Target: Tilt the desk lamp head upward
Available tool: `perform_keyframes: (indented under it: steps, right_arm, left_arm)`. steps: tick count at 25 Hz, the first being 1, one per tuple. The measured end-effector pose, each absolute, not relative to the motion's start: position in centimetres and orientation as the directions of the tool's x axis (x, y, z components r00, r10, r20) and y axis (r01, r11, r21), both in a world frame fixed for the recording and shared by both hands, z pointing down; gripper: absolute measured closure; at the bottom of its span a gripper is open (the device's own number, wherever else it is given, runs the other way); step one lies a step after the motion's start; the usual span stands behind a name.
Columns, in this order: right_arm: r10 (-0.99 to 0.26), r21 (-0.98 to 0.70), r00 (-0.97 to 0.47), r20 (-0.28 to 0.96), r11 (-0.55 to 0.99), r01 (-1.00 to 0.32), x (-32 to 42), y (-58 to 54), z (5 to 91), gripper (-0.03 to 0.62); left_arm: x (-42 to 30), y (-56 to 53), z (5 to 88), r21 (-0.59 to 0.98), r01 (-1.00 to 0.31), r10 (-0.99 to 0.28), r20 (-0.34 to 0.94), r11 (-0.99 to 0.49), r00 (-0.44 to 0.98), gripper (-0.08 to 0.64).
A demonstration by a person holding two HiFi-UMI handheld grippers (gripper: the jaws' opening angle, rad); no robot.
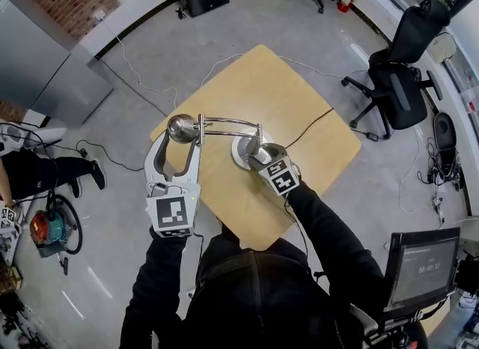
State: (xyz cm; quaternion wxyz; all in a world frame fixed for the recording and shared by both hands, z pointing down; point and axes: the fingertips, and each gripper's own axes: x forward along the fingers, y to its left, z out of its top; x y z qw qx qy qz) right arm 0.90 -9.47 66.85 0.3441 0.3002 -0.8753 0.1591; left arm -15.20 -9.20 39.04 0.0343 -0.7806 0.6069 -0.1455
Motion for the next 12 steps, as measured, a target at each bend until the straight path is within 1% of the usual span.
perform_keyframes:
  steps: [2, 7, 12]
  right_arm:
    - [-0.419, -0.07, -0.586, 0.694, 0.77, -0.634, 0.9, -9.5, 66.9, 0.341]
    - [-0.419, -0.07, -0.587, 0.693, 0.771, -0.633, 0.8, -9.5, 66.9, 0.341]
    - [-0.414, -0.074, -0.586, 0.696, 0.771, -0.632, 0.8, -9.3, 66.8, 0.341]
  left_arm:
    - [-14.6, -9.2, 38.0, -0.279, -0.924, -0.961, 0.161, -0.264, 0.226, 0.31]
    - [-13.7, -9.0, 36.8, -0.284, -0.927, -0.966, 0.155, -0.246, 0.209, 0.308]
    - [-12.5, -9.1, 35.2, -0.386, -0.883, -0.963, 0.12, -0.267, 0.239, 0.308]
